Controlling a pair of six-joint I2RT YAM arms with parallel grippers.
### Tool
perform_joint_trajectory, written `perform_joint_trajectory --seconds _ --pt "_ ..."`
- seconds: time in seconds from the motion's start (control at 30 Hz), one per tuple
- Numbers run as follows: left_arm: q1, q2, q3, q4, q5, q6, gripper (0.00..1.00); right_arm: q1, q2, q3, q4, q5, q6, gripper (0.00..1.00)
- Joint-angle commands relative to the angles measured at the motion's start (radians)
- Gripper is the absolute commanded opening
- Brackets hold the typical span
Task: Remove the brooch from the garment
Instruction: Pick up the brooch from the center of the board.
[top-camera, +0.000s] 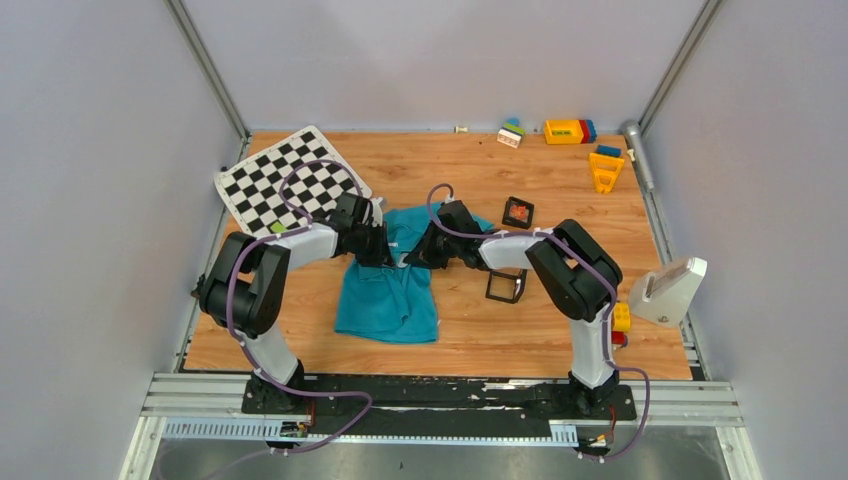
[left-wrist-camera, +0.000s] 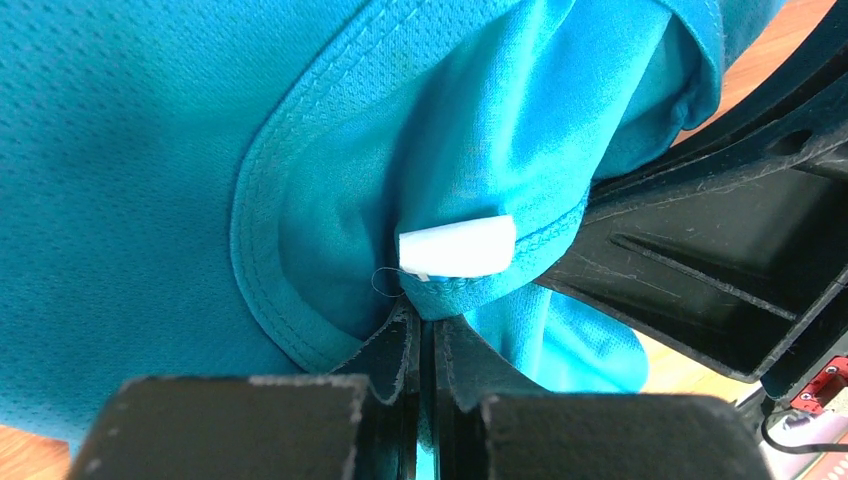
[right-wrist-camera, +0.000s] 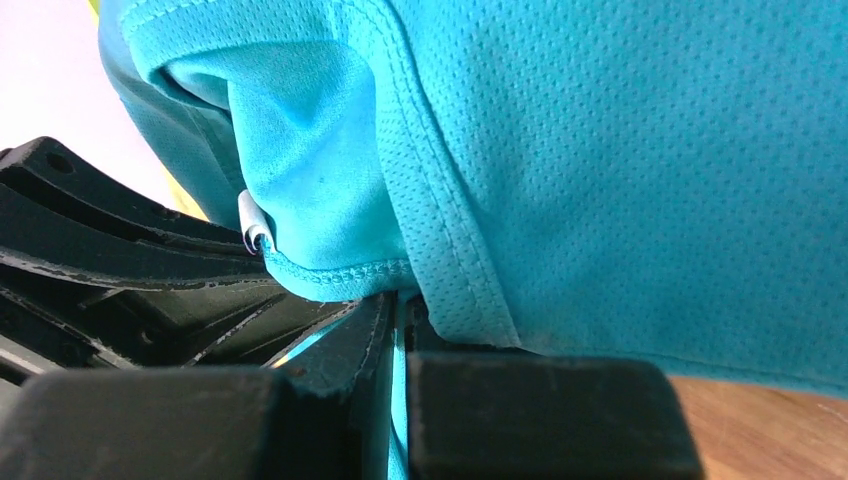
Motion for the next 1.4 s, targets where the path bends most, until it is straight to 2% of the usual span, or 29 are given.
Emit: perform_joint_trajectory --seconds 0.0,0.17,0.23,0.33,0.47,0.63,0.67,0.73,0.77,0.9,0.97,1.1,1.2,1.27,1.37 --pt "-0.008 0.012 -0.064 -0.098 -0.115 0.043 0.04 -0.005 -0.068 -0.003 -0.010 0.022 -0.043 0.00" --pt "-0.028 -0.128 -0.102 -0.111 -0.255 0.035 0.12 -0.005 -0.153 -0.002 -0.101 -0.042 -0.153 0.00" --pt "-0.032 -0.218 -0.109 -0.123 -0.299 0.027 0.18 -0.003 -0.181 -0.003 -0.137 -0.101 -0.236 0.00" --pt "-0.032 -0.270 -0.090 -0.158 -0.322 0.024 0.22 0.008 -0.219 0.000 -0.209 -0.162 -0.383 0.00" --pt "-0.032 -0.272 -0.016 -0.216 -0.317 0.024 0.21 0.036 -0.269 -0.006 -0.255 -0.209 -0.575 0.00" --pt "-0.031 -0.199 0.080 -0.269 -0.300 0.028 0.25 0.063 -0.359 -0.028 -0.229 -0.132 -0.732 0.00" --pt "-0.031 -0.191 0.105 -0.292 -0.298 0.029 0.28 0.064 -0.373 -0.035 -0.193 -0.122 -0.753 0.00" --pt "-0.031 -0.196 0.127 -0.316 -0.293 0.026 0.40 0.064 -0.393 -0.058 -0.110 -0.118 -0.794 0.00" --pt "-0.031 -0.224 0.129 -0.320 -0.292 0.020 0.50 0.064 -0.402 -0.069 -0.075 -0.122 -0.819 0.00" --pt "-0.018 -0.338 0.128 -0.351 -0.286 0.000 0.71 0.068 -0.431 -0.120 0.071 -0.109 -0.946 0.00" --pt "0.011 -0.374 0.125 -0.369 -0.227 -0.017 0.76 0.073 -0.445 -0.152 0.142 -0.088 -1.014 0.00" --pt "0.049 -0.440 0.127 -0.414 -0.136 -0.044 0.84 0.073 -0.461 -0.195 0.247 -0.128 -1.162 0.00" --pt "0.072 -0.490 0.127 -0.442 -0.050 -0.075 0.93 0.074 -0.475 -0.262 0.368 -0.175 -1.228 0.00" --pt "0.085 -0.530 0.104 -0.420 0.056 -0.112 0.97 0.075 -0.488 -0.296 0.450 -0.212 -1.234 0.00" --pt "0.089 -0.556 0.016 -0.285 0.202 -0.260 0.99 0.078 -0.504 -0.334 0.536 -0.250 -1.228 0.00"
